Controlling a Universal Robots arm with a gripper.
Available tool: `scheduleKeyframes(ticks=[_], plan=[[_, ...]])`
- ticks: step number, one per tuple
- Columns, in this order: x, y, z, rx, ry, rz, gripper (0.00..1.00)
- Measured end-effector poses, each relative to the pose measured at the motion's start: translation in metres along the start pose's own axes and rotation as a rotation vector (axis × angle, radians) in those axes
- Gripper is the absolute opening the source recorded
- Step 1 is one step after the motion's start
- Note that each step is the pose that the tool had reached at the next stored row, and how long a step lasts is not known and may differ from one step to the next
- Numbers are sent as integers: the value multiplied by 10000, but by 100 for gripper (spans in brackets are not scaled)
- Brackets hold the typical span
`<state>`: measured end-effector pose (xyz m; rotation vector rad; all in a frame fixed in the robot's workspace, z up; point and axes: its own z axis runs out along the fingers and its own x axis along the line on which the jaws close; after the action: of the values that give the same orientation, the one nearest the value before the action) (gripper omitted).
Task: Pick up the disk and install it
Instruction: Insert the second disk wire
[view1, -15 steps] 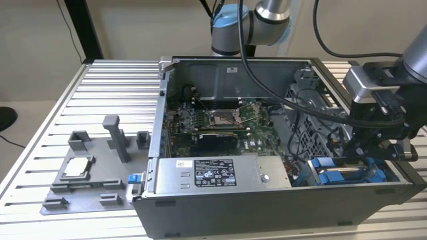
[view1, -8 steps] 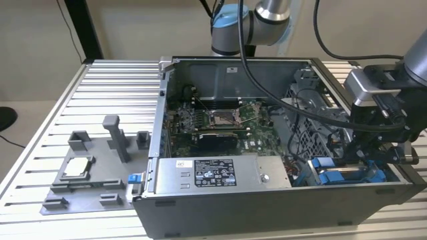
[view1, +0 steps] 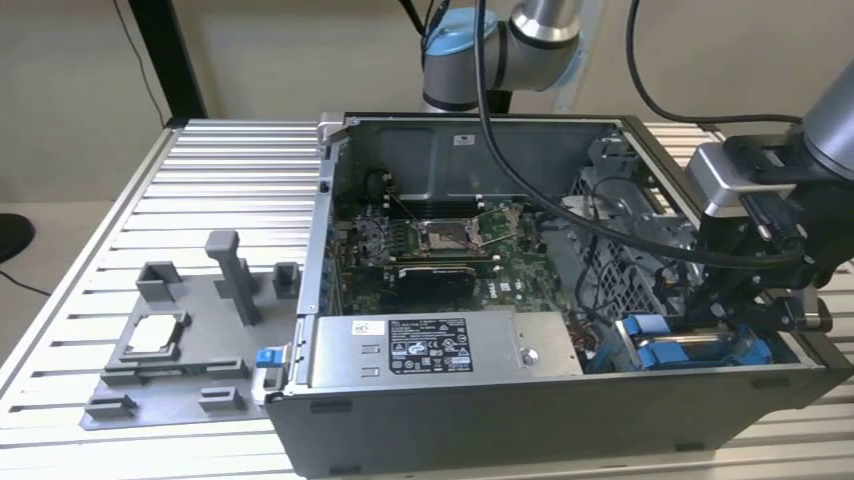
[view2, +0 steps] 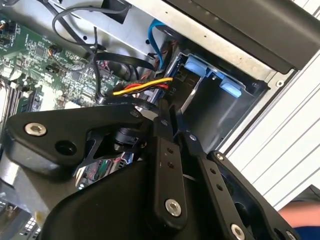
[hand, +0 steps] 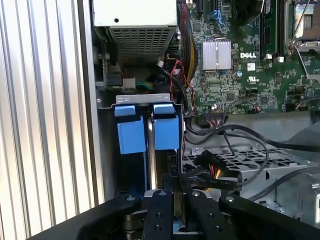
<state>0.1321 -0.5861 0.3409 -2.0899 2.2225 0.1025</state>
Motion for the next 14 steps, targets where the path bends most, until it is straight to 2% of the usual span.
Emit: scheduleKeyframes(ticks=[14], plan=[[-3, 2, 65, 20, 4, 20, 0]])
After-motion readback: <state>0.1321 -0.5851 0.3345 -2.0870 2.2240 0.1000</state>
